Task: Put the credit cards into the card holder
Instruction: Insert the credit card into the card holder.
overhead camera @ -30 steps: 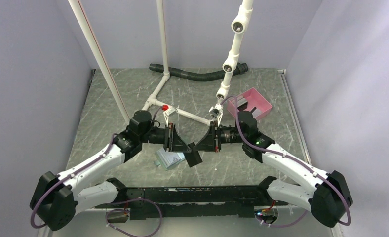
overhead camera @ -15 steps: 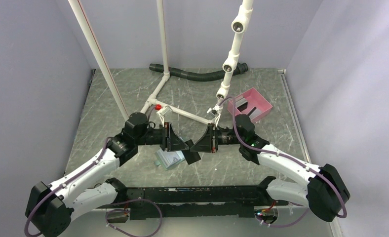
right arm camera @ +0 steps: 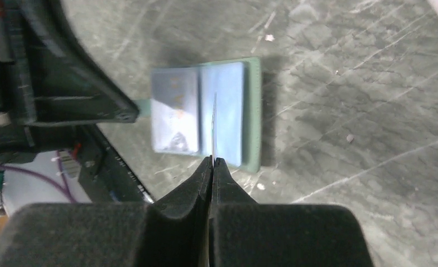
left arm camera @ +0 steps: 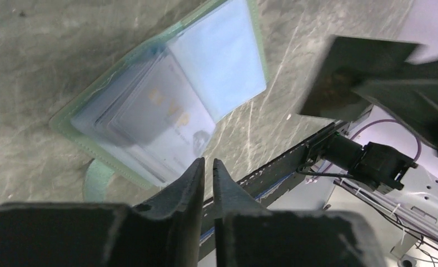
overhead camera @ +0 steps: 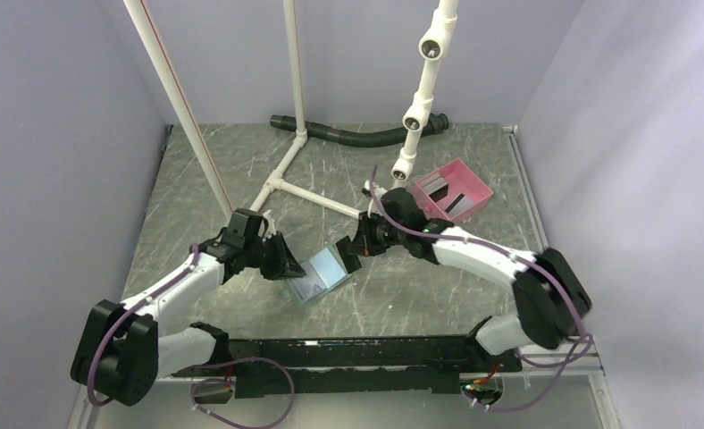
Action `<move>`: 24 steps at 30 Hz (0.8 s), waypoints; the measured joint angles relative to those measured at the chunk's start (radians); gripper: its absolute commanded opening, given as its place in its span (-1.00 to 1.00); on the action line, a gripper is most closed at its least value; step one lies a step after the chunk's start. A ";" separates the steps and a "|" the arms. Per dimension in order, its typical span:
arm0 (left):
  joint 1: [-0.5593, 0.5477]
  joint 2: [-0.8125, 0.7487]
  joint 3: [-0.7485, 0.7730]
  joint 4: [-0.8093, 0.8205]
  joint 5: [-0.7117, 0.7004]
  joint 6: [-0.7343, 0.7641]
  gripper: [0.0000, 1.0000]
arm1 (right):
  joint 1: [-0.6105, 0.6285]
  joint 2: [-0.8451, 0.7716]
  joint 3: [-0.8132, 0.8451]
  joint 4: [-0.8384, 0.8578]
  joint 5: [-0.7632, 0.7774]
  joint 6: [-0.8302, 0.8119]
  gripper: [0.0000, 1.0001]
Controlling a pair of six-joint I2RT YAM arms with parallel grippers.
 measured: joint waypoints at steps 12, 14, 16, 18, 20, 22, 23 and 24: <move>-0.066 0.168 -0.015 0.153 0.016 -0.011 -0.99 | 0.040 0.318 0.134 0.100 -0.062 0.018 -1.00; -0.066 0.182 -0.018 0.126 -0.003 -0.005 -0.99 | 0.040 0.325 0.143 0.135 -0.085 0.029 -1.00; -0.065 0.183 -0.026 0.099 -0.013 -0.005 -0.99 | 0.040 0.343 0.148 0.178 -0.116 0.048 -1.00; -0.065 0.176 -0.026 0.089 -0.023 -0.004 -1.00 | 0.040 0.370 0.148 0.219 -0.146 0.068 -1.00; -0.066 0.164 -0.026 0.069 -0.037 -0.004 -1.00 | 0.040 0.401 0.148 0.245 -0.166 0.085 -1.00; -0.066 0.156 -0.026 0.051 -0.049 -0.004 -1.00 | 0.040 0.428 0.148 0.266 -0.183 0.099 -1.00; -0.066 0.153 -0.024 0.040 -0.056 -0.004 -1.00 | 0.040 0.437 0.148 0.272 -0.191 0.105 -1.00; -0.067 0.152 -0.020 0.030 -0.062 -0.004 -1.00 | 0.040 0.442 0.148 0.277 -0.196 0.109 -1.00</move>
